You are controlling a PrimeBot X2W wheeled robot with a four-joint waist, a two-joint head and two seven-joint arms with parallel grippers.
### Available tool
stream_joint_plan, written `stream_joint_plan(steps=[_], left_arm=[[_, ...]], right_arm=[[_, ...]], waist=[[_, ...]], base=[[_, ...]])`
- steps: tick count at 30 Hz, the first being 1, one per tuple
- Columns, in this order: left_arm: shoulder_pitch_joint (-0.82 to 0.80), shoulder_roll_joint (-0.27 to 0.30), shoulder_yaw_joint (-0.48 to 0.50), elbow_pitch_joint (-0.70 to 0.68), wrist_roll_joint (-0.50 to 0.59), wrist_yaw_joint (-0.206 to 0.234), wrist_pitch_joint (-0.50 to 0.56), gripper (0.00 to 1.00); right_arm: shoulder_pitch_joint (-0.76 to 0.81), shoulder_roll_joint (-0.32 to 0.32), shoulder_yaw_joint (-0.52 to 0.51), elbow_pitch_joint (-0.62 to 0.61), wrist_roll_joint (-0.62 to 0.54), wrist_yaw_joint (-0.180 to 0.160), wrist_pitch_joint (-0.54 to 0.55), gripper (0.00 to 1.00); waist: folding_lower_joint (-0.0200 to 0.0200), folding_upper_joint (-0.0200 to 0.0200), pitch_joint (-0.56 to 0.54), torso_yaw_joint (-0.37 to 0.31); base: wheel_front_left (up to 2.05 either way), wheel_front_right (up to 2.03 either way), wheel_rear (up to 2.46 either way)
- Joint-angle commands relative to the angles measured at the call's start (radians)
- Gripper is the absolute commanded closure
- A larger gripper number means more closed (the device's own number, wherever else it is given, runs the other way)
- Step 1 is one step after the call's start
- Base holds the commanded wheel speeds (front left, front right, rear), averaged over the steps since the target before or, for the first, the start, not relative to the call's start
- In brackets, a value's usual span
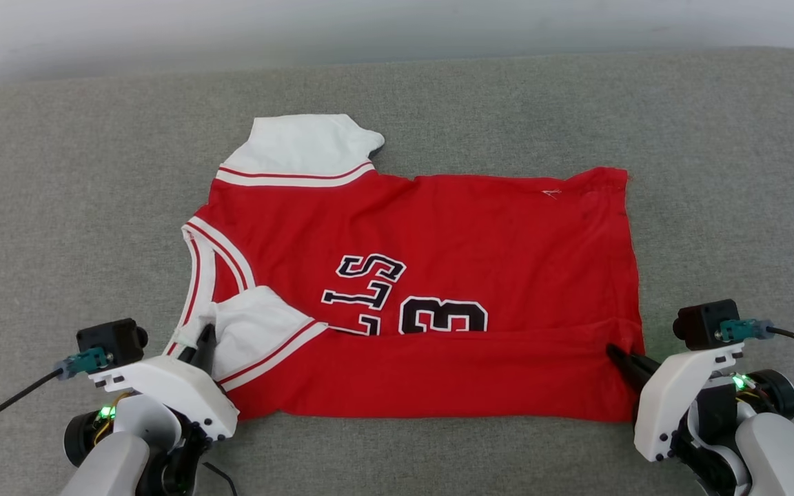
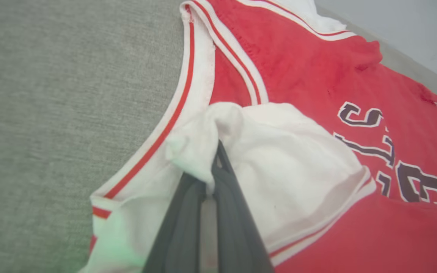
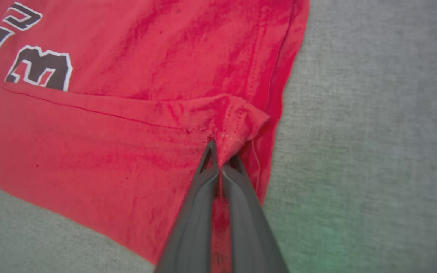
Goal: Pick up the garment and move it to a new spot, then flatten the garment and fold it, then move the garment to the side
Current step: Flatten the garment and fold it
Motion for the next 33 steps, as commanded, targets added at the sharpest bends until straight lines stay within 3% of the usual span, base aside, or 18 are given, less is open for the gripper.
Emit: stream_joint_plan(steps=[1, 2, 3, 9, 17, 22, 28, 33], left_arm=[[-0.026, -0.006, -0.001, 0.036, -0.004, -0.014, -0.004, 0.45], [-0.034, -0.012, -0.003, 0.062, -0.008, -0.022, -0.003, 0.0], [-0.041, -0.018, -0.005, 0.08, -0.008, -0.029, -0.008, 0.0], [-0.051, -0.012, 0.011, 0.157, -0.019, -0.056, -0.04, 0.0], [-0.007, 0.07, 0.034, 0.094, -0.035, -0.048, 0.012, 0.0], [0.023, 0.161, 0.036, -0.03, -0.051, -0.012, 0.147, 0.0], [0.067, 0.272, 0.029, -0.155, -0.095, 0.052, 0.372, 0.0], [0.113, 0.316, 0.038, -0.204, -0.152, 0.108, 0.503, 0.0]], right_arm=[[-0.007, 0.002, 0.016, 0.031, 0.0, -0.001, -0.011, 0.56], [-0.009, 0.001, 0.024, 0.043, 0.001, -0.001, -0.019, 0.06], [-0.012, 0.001, 0.029, 0.051, 0.006, -0.001, -0.035, 0.0], [-0.003, -0.008, 0.033, 0.037, 0.005, -0.001, -0.203, 0.0], [0.051, -0.013, -0.007, -0.051, -0.07, -0.001, -0.416, 0.0], [0.093, 0.008, -0.049, -0.134, -0.129, -0.001, -0.473, 0.0], [0.146, 0.051, -0.102, -0.252, -0.186, -0.001, -0.46, 0.0], [0.169, 0.089, -0.11, -0.324, -0.212, -0.001, -0.446, 0.0]], waist=[[-0.0002, 0.0, 0.001, -0.003], [-0.0002, 0.0, 0.001, -0.004], [-0.0002, 0.0, -0.001, -0.005], [-0.0002, 0.0, -0.039, -0.011], [-0.0002, 0.0, -0.125, -0.026], [-0.0002, 0.0, -0.148, -0.036], [-0.0002, 0.0, -0.121, -0.063], [-0.0002, 0.0, -0.068, -0.095]], base=[[0.0, 0.0, 0.0], [0.0, 0.0, 0.0], [0.0, 0.0, 0.0], [0.0, 0.0, 0.0], [0.0, 0.0, 0.0], [0.0, 0.0, 0.0], [0.0, 0.0, 0.0], [0.0, 0.0, 0.0]])
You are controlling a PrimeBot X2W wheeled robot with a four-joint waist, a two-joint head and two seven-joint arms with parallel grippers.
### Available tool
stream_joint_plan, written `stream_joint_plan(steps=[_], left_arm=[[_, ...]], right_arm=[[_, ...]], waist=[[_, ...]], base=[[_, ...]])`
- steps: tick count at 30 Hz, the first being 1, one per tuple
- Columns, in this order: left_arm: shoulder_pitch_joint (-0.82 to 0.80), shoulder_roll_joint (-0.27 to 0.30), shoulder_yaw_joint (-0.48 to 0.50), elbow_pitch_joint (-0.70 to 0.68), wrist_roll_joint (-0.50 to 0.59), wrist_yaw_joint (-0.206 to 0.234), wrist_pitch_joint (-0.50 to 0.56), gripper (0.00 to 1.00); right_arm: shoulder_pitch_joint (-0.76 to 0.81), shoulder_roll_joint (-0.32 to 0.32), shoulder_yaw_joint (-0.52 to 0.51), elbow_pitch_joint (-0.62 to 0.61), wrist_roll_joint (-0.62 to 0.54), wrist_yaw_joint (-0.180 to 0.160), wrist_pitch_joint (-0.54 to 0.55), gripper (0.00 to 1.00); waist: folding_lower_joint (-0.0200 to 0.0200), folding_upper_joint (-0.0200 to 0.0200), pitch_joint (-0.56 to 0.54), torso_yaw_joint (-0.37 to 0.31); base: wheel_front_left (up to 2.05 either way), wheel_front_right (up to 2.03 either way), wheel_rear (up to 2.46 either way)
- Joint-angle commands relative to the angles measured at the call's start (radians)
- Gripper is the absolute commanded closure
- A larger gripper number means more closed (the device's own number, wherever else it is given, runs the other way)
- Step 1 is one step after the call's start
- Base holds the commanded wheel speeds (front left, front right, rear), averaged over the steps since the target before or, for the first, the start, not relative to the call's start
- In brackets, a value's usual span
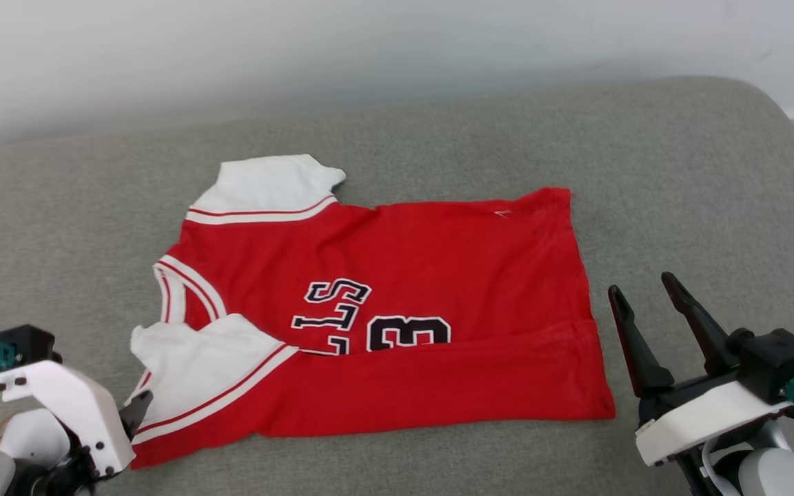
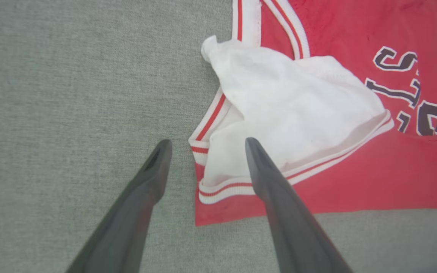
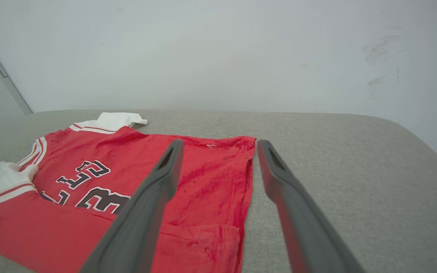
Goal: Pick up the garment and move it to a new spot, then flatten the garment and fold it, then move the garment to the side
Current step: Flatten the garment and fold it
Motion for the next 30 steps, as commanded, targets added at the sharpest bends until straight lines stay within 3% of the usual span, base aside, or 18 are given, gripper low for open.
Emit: stream_joint_plan(steps=[1, 10, 11, 12, 14, 21, 30], left_arm=[[0.024, 0.009, 0.002, 0.0, -0.02, 0.017, 0.036, 0.0], [0.06, -0.034, -0.027, 0.073, -0.098, 0.016, 0.135, 0.0], [0.06, -0.043, -0.037, 0.082, -0.107, 0.009, 0.151, 0.2], [0.064, -0.05, -0.05, 0.089, -0.115, 0.001, 0.165, 0.55], [0.062, -0.07, -0.058, 0.1, -0.127, -0.017, 0.17, 1.0], [0.027, -0.056, -0.026, 0.102, -0.072, -0.041, 0.055, 1.0], [0.007, -0.077, -0.003, 0.034, 0.0, -0.029, -0.102, 1.0]], right_arm=[[0.011, 0.017, 0.0, -0.023, -0.011, 0.0, 0.0, 0.0], [0.006, 0.045, -0.013, -0.057, -0.028, 0.0, -0.01, 0.0], [0.008, 0.046, -0.017, -0.058, -0.027, 0.0, -0.007, 0.0], [0.01, 0.046, -0.019, -0.058, -0.028, 0.0, -0.004, 0.0], [0.017, 0.049, -0.033, -0.055, -0.021, 0.0, 0.009, 0.0], [0.042, 0.043, -0.106, -0.048, 0.049, 0.0, 0.14, 0.0], [0.03, 0.01, -0.159, 0.051, 0.132, 0.0, 0.613, 0.0]], waist=[[0.0, -0.0001, 0.041, -0.029], [0.0, -0.0001, 0.097, -0.063], [0.0, -0.0001, 0.099, -0.064], [0.0, -0.0001, 0.1, -0.065], [0.0, -0.0001, 0.098, -0.065], [0.0, -0.0001, 0.057, -0.042], [0.0, -0.0001, 0.036, 0.006]], base=[[0.0, 0.0, 0.0], [0.0, 0.0, 0.0], [0.0, 0.0, 0.0], [0.0, 0.0, 0.0], [0.0, 0.0, 0.0], [0.0, 0.0, 0.0], [0.0, 0.0, 0.0]])
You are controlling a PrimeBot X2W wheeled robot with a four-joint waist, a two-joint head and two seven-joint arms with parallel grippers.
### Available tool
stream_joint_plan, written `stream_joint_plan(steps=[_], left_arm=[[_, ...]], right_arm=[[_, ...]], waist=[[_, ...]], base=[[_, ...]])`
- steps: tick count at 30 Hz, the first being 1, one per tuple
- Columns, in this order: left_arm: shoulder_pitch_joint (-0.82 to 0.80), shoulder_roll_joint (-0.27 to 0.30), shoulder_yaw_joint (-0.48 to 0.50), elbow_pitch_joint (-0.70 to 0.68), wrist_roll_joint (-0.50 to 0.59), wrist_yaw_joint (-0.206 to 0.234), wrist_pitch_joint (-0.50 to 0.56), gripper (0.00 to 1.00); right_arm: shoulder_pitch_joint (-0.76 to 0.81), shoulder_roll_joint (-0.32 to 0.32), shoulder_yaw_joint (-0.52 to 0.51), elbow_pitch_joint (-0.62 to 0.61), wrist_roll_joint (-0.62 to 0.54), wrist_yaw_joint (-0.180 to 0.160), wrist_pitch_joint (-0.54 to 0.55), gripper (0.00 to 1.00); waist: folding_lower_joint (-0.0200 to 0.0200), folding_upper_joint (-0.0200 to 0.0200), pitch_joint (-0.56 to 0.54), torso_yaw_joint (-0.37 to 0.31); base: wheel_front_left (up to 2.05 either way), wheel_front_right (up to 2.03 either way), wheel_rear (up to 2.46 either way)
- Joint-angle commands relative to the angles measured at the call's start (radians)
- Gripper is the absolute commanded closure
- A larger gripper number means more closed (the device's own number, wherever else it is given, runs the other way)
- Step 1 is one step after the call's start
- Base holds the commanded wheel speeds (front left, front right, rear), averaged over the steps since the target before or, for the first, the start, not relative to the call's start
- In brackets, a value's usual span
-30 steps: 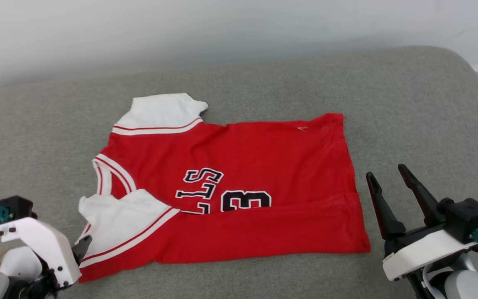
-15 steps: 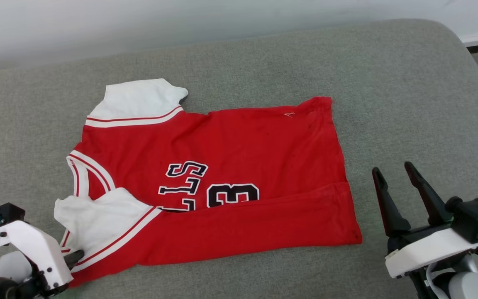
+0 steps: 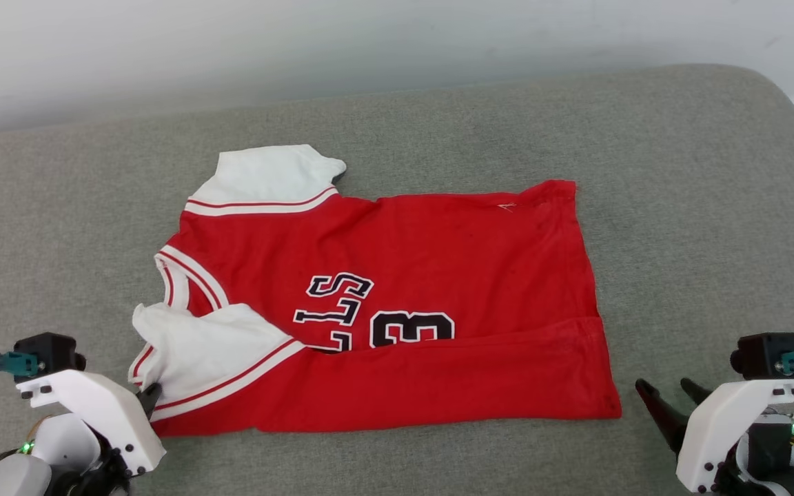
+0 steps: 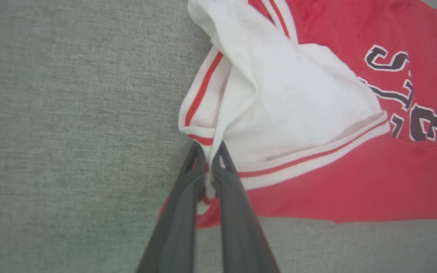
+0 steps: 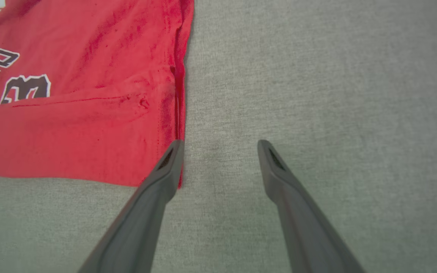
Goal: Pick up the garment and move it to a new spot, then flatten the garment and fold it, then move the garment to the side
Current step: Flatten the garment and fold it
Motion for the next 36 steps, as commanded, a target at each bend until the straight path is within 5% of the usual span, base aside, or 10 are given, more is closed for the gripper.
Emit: stream_joint_plan(steps=[1, 13, 14, 16, 17, 36], left_arm=[[-0.013, -0.009, -0.004, -0.017, 0.01, 0.006, -0.013, 1.0], [-0.04, -0.039, -0.02, -0.103, 0.064, 0.031, -0.077, 1.0], [-0.04, -0.042, -0.022, -0.104, 0.063, 0.03, -0.079, 1.0], [-0.039, -0.049, -0.025, -0.105, 0.061, 0.03, -0.083, 1.0], [-0.039, -0.052, -0.023, -0.105, 0.057, 0.027, -0.086, 1.0], [0.076, -0.06, -0.012, -0.128, 0.04, 0.061, -0.124, 1.0]], right_arm=[[-0.013, -0.007, 0.006, 0.013, 0.015, 0.0, 0.049, 0.0], [-0.111, 0.001, 0.12, 0.175, 0.076, 0.0, 0.242, 0.0], [-0.112, 0.006, 0.13, 0.191, 0.083, 0.0, 0.254, 0.42], [-0.12, 0.012, 0.142, 0.218, 0.092, 0.0, 0.274, 0.9], [-0.125, 0.014, 0.147, 0.224, 0.096, 0.0, 0.277, 1.0], [-0.113, -0.06, 0.189, 0.085, 0.124, 0.0, 0.221, 1.0]], waist=[[0.0001, -0.0001, 0.008, 0.018], [0.0001, -0.0001, 0.062, 0.08], [0.0001, -0.0001, 0.063, 0.082], [0.0001, -0.0001, 0.065, 0.086], [0.0001, -0.0001, 0.065, 0.087], [0.0001, -0.0001, -0.086, 0.073]], base=[[0.0, 0.0, 0.0], [0.0, 0.0, 0.0], [0.0, 0.0, 0.0], [0.0, 0.0, 0.0], [0.0, 0.0, 0.0], [0.0, 0.0, 0.0]])
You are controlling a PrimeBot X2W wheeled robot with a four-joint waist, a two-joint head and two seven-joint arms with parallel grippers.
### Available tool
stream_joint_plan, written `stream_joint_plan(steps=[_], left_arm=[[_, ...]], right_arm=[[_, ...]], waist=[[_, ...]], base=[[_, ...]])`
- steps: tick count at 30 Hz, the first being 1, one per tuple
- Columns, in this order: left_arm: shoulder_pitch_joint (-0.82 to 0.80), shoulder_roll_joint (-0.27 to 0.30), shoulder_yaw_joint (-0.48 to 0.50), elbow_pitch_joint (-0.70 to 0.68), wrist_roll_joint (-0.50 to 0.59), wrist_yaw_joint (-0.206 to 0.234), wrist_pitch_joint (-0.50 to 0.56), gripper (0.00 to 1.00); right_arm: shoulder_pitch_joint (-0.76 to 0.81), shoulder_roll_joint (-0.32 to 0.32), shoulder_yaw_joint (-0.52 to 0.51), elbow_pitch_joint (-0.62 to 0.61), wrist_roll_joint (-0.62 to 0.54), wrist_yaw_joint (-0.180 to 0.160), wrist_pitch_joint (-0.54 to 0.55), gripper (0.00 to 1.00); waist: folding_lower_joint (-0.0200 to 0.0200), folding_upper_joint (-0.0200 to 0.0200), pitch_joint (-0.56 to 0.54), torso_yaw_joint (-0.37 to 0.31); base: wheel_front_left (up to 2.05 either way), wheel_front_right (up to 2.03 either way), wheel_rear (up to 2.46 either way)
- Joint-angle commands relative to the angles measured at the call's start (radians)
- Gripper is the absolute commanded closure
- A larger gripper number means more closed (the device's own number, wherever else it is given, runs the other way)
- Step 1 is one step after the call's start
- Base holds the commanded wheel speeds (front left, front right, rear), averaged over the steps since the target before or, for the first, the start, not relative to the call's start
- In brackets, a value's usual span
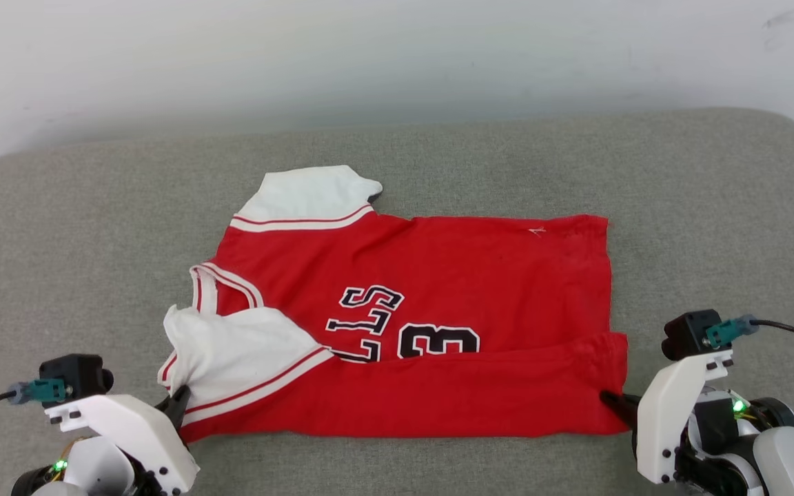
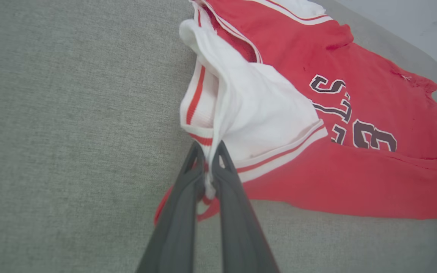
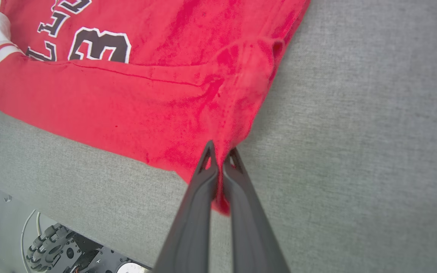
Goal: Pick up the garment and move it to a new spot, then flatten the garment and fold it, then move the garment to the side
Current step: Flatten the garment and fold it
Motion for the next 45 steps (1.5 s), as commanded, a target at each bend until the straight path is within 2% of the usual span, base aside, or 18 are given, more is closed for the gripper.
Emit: stream_joint_plan(steps=[1, 7, 12, 13, 14, 15, 16, 18, 19, 25, 33, 40, 45], left_arm=[[0.033, 0.005, 0.007, -0.013, -0.004, 0.015, -0.007, 1.0], [0.117, 0.01, -0.002, -0.053, -0.02, 0.041, 0.014, 1.0], [0.158, -0.009, -0.007, -0.044, -0.049, 0.043, 0.026, 1.0], [0.158, -0.013, -0.009, -0.038, -0.049, 0.04, 0.023, 1.0], [0.155, -0.023, -0.008, -0.028, -0.053, 0.035, 0.014, 0.93], [0.149, -0.03, -0.012, -0.016, -0.052, 0.032, 0.009, 0.51], [0.14, -0.033, -0.015, -0.004, -0.047, 0.029, 0.004, 0.0], [0.123, -0.045, -0.017, 0.015, -0.039, 0.022, -0.015, 0.0], [0.123, -0.045, -0.017, 0.015, -0.039, 0.022, -0.015, 0.0], [0.086, -0.059, 0.003, 0.043, -0.003, 0.0, -0.105, 0.0], [-0.047, -0.054, 0.015, 0.048, 0.057, -0.018, -0.177, 0.0], [-0.265, -0.025, 0.02, 0.083, 0.099, -0.045, -0.154, 0.0], [-0.452, 0.005, 0.019, 0.128, 0.104, -0.073, -0.086, 0.0]], right_arm=[[0.028, -0.008, -0.002, -0.015, 0.008, 0.0, -0.004, 1.0], [0.107, -0.02, -0.03, -0.051, 0.014, 0.0, 0.009, 1.0], [0.153, -0.014, -0.052, -0.038, 0.015, 0.0, 0.003, 1.0], [0.156, -0.015, -0.049, -0.033, 0.013, 0.0, -0.007, 0.93], [0.16, -0.016, -0.044, -0.028, 0.01, 0.0, -0.025, 0.11], [0.162, -0.013, -0.046, -0.022, 0.014, 0.0, -0.05, 0.0], [0.164, -0.017, -0.042, -0.017, 0.009, 0.0, -0.078, 0.0], [0.165, -0.022, -0.032, -0.017, 0.0, 0.0, -0.148, 0.0], [0.165, -0.022, -0.032, -0.017, 0.0, 0.0, -0.148, 0.0], [0.156, -0.008, -0.064, -0.029, -0.044, 0.0, -0.389, 0.0], [0.097, 0.025, -0.104, -0.094, -0.166, 0.0, -0.612, 0.0], [0.014, 0.071, -0.119, -0.193, -0.207, 0.0, -0.676, 0.0], [-0.04, 0.103, -0.131, -0.26, -0.225, 0.0, -0.694, 0.0]], waist=[[0.0, 0.0, -0.035, 0.001], [0.0, 0.0, -0.086, 0.008], [0.0, 0.0, -0.087, 0.007], [0.0, 0.0, -0.085, 0.006], [0.0, 0.0, -0.082, 0.006], [0.0, 0.0, -0.08, 0.006], [0.0, 0.0, -0.078, 0.006], [0.0, 0.0, -0.079, 0.003], [0.0, 0.0, -0.079, 0.003], [0.0, 0.0, -0.092, -0.028], [0.0, 0.0, -0.05, -0.079], [0.0, 0.0, 0.088, -0.134], [0.0, 0.0, 0.2, -0.165]], base=[[0.0, 0.0, 0.0], [0.0, 0.0, 0.0], [0.0, 0.0, 0.0], [0.0, 0.0, 0.0], [0.0, 0.0, 0.0], [0.0, 0.0, 0.0], [0.0, 0.0, 0.0], [0.0, 0.0, 0.0], [0.0, 0.0, 0.0], [0.0, 0.0, 0.0], [0.0, 0.0, 0.0], [0.0, 0.0, 0.0], [0.0, 0.0, 0.0]])
